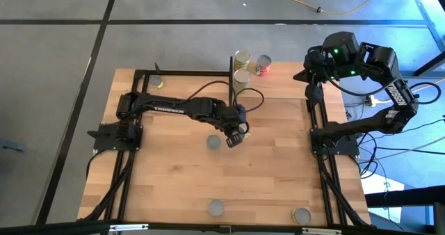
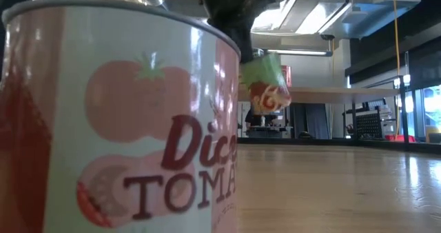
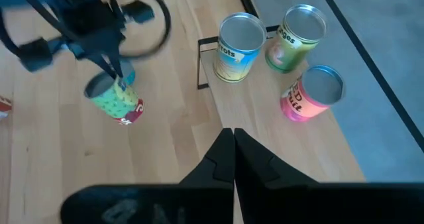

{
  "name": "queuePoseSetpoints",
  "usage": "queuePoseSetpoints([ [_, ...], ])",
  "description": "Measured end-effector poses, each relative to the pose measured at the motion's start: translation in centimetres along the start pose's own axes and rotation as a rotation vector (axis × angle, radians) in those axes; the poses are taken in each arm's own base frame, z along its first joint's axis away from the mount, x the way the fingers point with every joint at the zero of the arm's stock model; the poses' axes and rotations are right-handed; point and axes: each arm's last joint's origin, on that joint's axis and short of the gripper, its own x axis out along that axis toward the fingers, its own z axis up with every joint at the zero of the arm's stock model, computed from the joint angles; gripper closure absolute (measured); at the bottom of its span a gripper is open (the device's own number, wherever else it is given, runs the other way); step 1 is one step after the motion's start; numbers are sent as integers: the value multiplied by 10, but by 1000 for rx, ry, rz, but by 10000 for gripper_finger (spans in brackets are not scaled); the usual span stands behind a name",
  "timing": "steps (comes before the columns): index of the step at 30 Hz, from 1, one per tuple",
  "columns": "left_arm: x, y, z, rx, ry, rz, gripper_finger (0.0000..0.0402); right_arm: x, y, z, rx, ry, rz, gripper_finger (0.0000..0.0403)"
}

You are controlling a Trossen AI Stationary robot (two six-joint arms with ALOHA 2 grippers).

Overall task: Pick and place cans onto a shelf
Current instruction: Move the green and red can to the middle of the table

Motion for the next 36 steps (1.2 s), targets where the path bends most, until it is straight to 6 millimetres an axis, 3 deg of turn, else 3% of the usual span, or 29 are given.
queuePoseSetpoints([
  [12, 37, -1, -9, -4, 141, -70, 395, 0, 0, 0, -3, 1, 0, 402],
  [23, 37, -1, -9, -5, 149, -92, 359, 0, 0, 0, -27, 2, 0, 402],
  [36, 37, 1, -8, -7, 146, -86, 352, 0, 0, 0, -29, 2, 0, 402],
])
